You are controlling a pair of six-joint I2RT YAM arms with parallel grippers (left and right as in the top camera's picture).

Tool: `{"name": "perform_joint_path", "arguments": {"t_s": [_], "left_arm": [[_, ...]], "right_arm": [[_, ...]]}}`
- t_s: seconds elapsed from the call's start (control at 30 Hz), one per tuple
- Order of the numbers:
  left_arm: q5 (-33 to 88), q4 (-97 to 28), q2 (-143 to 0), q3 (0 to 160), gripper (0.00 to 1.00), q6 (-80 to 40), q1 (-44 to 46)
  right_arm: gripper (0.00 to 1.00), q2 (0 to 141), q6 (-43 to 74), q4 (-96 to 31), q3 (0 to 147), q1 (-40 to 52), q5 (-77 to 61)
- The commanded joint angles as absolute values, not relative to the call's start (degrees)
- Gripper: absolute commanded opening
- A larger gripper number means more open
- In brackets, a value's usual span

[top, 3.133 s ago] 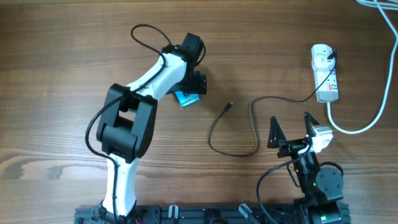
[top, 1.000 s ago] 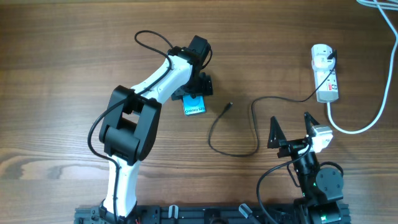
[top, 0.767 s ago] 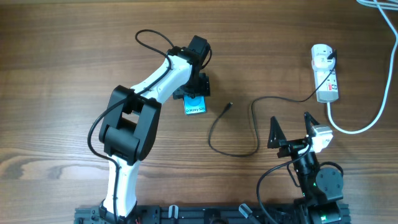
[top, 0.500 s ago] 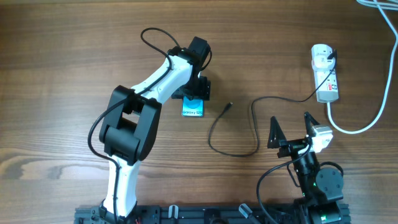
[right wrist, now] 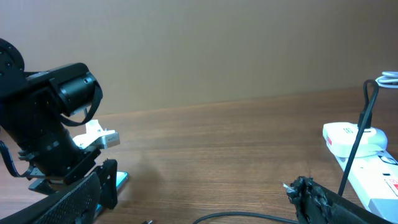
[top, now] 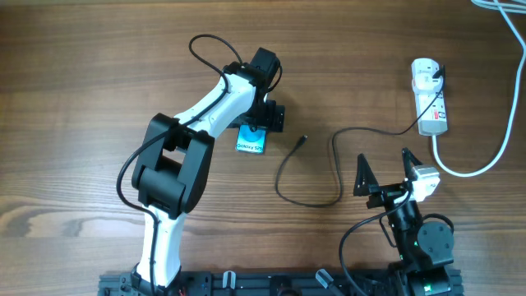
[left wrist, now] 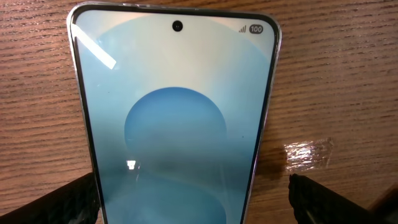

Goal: Plug charger to phone and switch on socket
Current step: 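Tilt the held phone upright with the left gripper, then reach the right gripper toward the phone held by the left gripper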

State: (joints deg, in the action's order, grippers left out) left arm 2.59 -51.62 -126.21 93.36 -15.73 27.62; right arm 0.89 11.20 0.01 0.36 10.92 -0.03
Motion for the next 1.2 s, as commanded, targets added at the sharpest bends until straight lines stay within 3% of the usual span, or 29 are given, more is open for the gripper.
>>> {"name": "perform_joint_path", "arguments": {"t_s": [0.0, 0.37, 0.57, 0.63, 0.77, 0.93, 1.07, 1.17], "left_arm": [[4.47, -50.11, -130.67, 90.96, 1.0, -14.74, 27.2], [-0.23, -50.22, -130.67, 90.96, 1.0, -15.81, 27.31], [-0.25, -52.38, -130.67, 90.96, 1.0, -15.18, 27.31], [-0.27, -52.58, -130.67, 90.96, 0.83, -15.18, 27.31], [-0.27, -52.49, -130.65, 90.96, 0.84, -15.2, 27.31], [-0.27, -52.47, -130.65, 90.96, 0.83, -15.18, 27.31], [-0.25, -52.77, -130.5, 91.22, 0.72, -15.25, 26.61], [3.18, -52.77, -130.39, 91.31, 0.69, -15.42, 24.91]], "right_arm": [[1.0, 0.54, 10.66, 0.34, 0.3, 10.63, -0.58], [1.0, 0.54, 11.35, 0.62, 0.3, 10.63, -0.43], [1.0, 0.54, 25.5, 0.32, 0.3, 10.63, -0.62], [1.0, 0.54, 27.0, 0.34, 0.3, 10.63, -1.69], [1.0, 2.22, 25.41, -1.34, 1.5, 10.63, -7.22], [1.0, 10.09, 19.38, -9.34, 12.93, 10.63, -7.2], [0.99, 24.86, 11.53, -23.83, 30.33, 10.63, -9.1], [1.0, 37.58, 12.16, -30.81, 42.04, 10.63, -13.63]]}}
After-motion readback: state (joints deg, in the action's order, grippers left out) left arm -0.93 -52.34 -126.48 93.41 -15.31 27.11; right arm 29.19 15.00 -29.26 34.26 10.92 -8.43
